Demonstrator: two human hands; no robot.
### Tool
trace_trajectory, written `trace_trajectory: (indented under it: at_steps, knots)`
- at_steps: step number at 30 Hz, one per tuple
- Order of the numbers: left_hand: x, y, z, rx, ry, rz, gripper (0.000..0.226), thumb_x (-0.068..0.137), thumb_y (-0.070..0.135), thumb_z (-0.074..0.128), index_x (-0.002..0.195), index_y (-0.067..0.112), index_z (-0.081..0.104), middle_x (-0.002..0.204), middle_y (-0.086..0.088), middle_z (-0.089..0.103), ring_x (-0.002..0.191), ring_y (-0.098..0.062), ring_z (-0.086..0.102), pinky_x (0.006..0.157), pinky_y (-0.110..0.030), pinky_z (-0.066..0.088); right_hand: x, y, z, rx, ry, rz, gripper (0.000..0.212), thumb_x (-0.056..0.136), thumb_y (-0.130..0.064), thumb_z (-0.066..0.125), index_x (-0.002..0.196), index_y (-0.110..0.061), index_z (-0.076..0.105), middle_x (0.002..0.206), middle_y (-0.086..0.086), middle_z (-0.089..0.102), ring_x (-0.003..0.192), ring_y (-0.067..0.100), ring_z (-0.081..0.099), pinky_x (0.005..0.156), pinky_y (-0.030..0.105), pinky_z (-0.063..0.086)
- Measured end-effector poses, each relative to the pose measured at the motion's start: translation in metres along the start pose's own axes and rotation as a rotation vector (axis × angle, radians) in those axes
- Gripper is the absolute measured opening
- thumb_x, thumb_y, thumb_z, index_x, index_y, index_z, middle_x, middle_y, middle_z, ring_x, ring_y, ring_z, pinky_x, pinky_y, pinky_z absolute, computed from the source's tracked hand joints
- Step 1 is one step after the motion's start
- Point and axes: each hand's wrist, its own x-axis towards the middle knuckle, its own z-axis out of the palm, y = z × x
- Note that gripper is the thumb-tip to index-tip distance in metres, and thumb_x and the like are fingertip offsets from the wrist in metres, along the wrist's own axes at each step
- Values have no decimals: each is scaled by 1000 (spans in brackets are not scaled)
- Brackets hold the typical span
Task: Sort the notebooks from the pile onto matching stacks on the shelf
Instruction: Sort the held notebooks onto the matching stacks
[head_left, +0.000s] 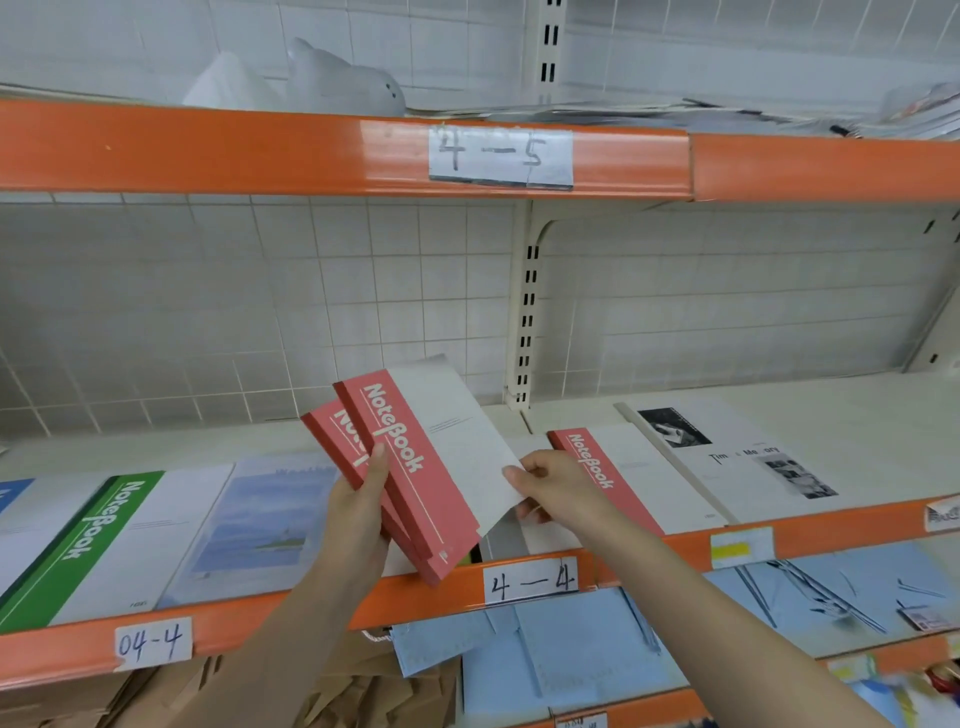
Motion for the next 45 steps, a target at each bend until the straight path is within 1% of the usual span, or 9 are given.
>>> trace_trajectory:
  at_steps: [6,9,13,17,23,28,37,41,45]
  knots:
    - [-3,-21,26,-32,20,-96,16,97,38,48,102,25,56,94,2,69,85,-18,65,77,-40,50,4,36,-68,-54,361,-2,28,95,-10,50,67,-5,54,57,7,50,48,19,47,51,29,39]
    - [-4,-27,40,-52,67,-101,22,96,34,52,113,19,54,98,-1,66,86,-21,63,82,-43,48,3,57,-109,-93,511,21,32,95,-5,48,63,-7,55,54,5,49,50,21,48,55,31,40]
    - [-4,-34,57,-48,101,-76,21,97,31,51,114,19,51,94,1,64,83,-19,62,85,-45,47,-4,81,-143,-183,608,103,24,94,-5,47,77,1,63,60,14,57,49,24,54,59,32,45]
    - [-1,-40,70,-11,128,-39,20,97,21,54,116,16,51,97,-3,64,88,-22,63,67,-34,49,-7,95,-154,-430,496,176,24,91,-9,49,68,-2,55,68,16,60,68,32,62,61,33,44]
    - [-2,-49,89,31,134,-67,23,96,17,55,118,14,49,100,-6,64,90,-25,63,74,-41,50,-19,85,-149,-846,437,138,25,92,-17,46,113,-8,56,114,12,46,111,31,44,75,35,42]
    - [-8,-52,96,42,161,-70,22,97,20,54,119,17,49,100,-4,64,85,-21,63,62,-34,48,-12,87,-126,-890,195,-159,31,95,-24,42,118,-9,56,121,9,52,117,28,47,93,35,43]
    - [-17,-55,93,99,181,-72,24,98,22,51,122,20,48,105,-5,65,90,-26,63,69,-43,51,-21,94,-109,-1003,180,-119,35,100,-33,31,126,-15,46,130,4,46,121,23,42,96,35,37]
    - [-20,-58,103,115,119,-61,32,97,21,53,129,20,48,111,-6,66,97,-27,65,86,-52,51,-18,90,-114,-670,195,-216,28,98,-21,36,110,-9,58,112,8,59,107,25,54,87,33,45]
    - [-22,-60,119,142,29,-41,28,96,18,55,124,18,50,110,-6,66,98,-26,65,89,-48,51,-27,70,-125,317,125,37,30,101,-14,33,110,-3,60,96,17,68,91,31,68,80,39,56]
